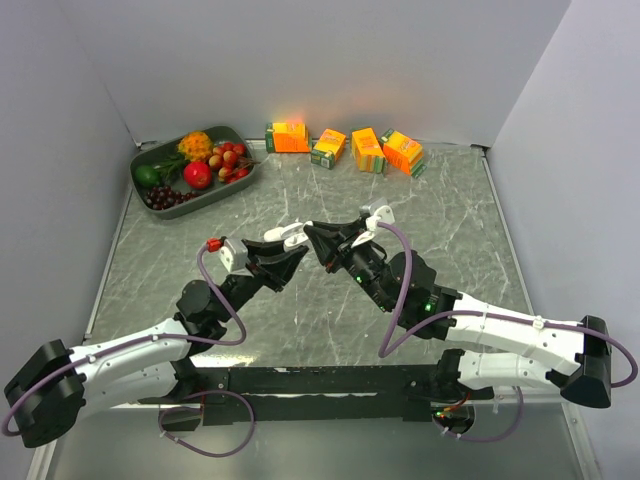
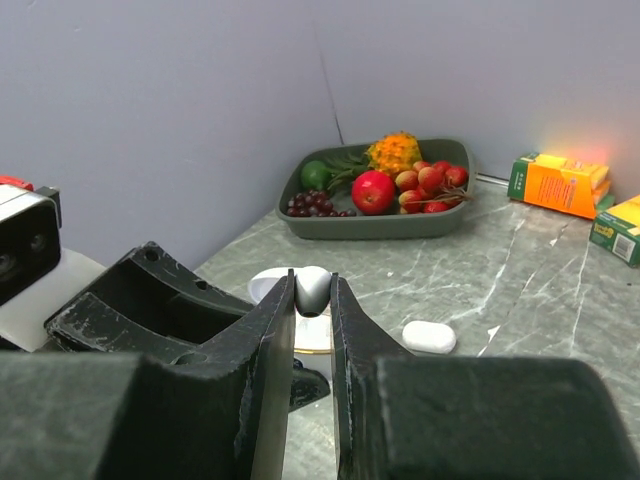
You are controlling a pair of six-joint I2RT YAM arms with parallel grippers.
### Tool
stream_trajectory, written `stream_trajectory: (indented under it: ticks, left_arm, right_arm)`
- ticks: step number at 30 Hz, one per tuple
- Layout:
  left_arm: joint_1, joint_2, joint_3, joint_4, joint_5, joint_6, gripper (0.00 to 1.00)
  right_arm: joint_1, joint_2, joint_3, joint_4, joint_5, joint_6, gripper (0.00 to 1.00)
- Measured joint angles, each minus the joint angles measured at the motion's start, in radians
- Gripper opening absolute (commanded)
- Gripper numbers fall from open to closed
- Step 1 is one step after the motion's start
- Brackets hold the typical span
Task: Insert the wireless bluetooth earbuds into the charging case
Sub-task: Place the earbud in the charging case.
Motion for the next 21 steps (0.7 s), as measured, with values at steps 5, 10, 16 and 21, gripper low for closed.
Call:
stream_trajectory:
  ticks: [5,10,16,21]
  left_arm:
    - [0.000,0.006,0.000,0.008,0.017,-0.008,0.01]
    - [0.000,0.006,0.000,0.016,0.022,-0.016,0.01]
    - [0.000,0.006,0.000,0.020,0.022,-0.019,0.01]
    - [0.000,0.006,0.000,0.020,0.022,-0.019,0.01]
  right_arm:
    - [0.000,0.002,0.000,0.001,-0.009,0.001,0.00]
    - [0.000,0.002,0.000,0.000,-0.014,0.006,0.00]
    - [0.000,0.002,-0.008,-0.001,-0.016,0.020,0.00]
    - [0.000,0.002,-0.018,-0.012,-0.016,0.024,0.00]
